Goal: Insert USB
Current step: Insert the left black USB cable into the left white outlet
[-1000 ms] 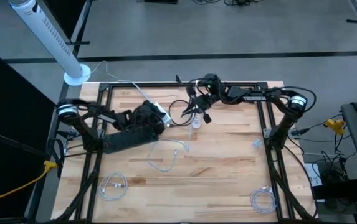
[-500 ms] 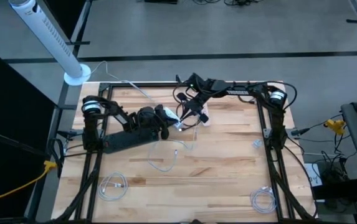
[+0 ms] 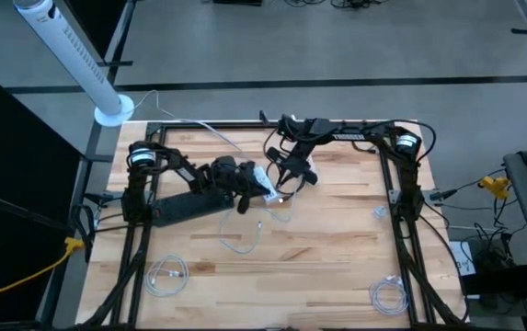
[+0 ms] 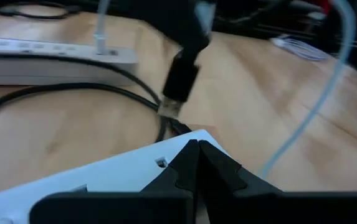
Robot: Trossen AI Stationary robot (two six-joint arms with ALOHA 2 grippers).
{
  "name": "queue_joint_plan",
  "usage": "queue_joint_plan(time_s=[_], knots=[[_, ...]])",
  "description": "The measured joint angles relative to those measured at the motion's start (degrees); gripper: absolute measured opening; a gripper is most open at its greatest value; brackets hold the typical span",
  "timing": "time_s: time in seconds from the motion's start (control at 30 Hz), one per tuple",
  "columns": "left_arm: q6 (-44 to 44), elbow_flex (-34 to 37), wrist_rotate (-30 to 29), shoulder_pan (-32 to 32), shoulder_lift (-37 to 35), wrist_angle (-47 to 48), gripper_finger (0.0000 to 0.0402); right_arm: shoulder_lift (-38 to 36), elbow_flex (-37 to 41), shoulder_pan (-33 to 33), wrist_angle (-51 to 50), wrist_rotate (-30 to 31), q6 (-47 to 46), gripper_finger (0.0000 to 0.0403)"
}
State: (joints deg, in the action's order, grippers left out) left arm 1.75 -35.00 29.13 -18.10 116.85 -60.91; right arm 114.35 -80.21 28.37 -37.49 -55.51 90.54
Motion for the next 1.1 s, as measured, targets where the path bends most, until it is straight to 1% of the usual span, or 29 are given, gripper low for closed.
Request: queue_joint_plan(time_s=[0.13,0.23,0.37,0.57,0.67,0.8,0.9,1.1], knots=[[-1.53,-1.74,4.69,0.10,0.08,2.26,0.0000,0.50,0.02,-1.63,-0.15,0.02,0.46,0.0001],[-3.04,-3.63,7.06,0.21,0.08,5.82,0.0000,0.50,0.02,-3.25,-1.94,0.02,3.33,0.0001],[-5.38,-6.26,9.15,0.23,0.01,11.82,0.0000,0.52,0.02,-5.39,-3.03,-0.11,4.59,0.0001],[-7.15,-8.06,12.28,0.66,0.12,13.51,0.0000,0.52,0.02,-6.74,-3.30,-0.27,5.99,0.0001],[-7.63,-8.06,12.54,1.18,0.12,13.51,0.0000,0.77,0.02,-6.74,-3.27,-0.80,5.86,0.0001],[-8.70,-8.00,12.64,1.80,0.10,13.52,0.0000,1.29,0.02,-7.01,-3.15,-3.13,5.51,0.0001],[-8.79,-8.00,12.65,1.83,0.10,13.47,0.0000,1.70,0.02,-7.69,-2.56,-3.48,5.41,0.0001],[-8.84,-7.85,12.67,1.86,0.10,13.42,0.0000,2.89,0.07,-8.14,-0.91,-5.52,2.76,0.0001]])
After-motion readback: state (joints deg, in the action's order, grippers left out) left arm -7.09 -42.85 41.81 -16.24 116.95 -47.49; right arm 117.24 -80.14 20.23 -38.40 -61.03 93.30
